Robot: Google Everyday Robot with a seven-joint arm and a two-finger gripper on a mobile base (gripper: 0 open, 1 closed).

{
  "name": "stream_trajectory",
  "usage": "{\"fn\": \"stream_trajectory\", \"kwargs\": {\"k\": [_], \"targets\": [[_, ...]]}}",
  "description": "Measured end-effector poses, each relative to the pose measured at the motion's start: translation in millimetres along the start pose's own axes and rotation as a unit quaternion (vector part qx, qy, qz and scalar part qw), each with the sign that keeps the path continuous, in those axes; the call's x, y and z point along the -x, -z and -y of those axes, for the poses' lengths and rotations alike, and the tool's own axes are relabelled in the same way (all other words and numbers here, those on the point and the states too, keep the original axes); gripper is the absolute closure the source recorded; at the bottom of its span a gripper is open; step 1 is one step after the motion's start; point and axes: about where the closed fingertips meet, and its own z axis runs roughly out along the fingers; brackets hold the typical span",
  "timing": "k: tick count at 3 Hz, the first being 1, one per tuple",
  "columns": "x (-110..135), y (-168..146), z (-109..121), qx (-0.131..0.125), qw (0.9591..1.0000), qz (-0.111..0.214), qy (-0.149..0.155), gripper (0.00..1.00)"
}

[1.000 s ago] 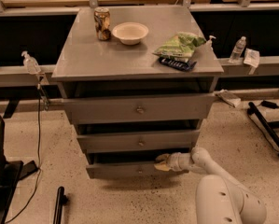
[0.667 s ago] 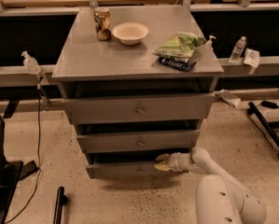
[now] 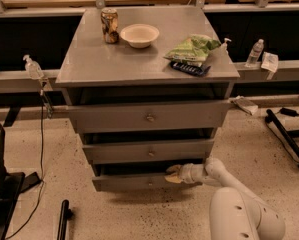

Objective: Open bottom drawer

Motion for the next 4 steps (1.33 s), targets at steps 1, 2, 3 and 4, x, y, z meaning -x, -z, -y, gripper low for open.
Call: {"fn": "stream_trajectory", "kwargs": {"k": [1,2,3,4], "targets": [[0,0,0,0.0,1.0,0.0,0.0,0.56],[0,-1,-1,0.001,1.0,0.0,0.0,0.24],[0,-1,-1,0.001,1.0,0.0,0.0,0.02],[-12,1,-4,0.003,1.0,-0.004,-0.006,0.12]]}}
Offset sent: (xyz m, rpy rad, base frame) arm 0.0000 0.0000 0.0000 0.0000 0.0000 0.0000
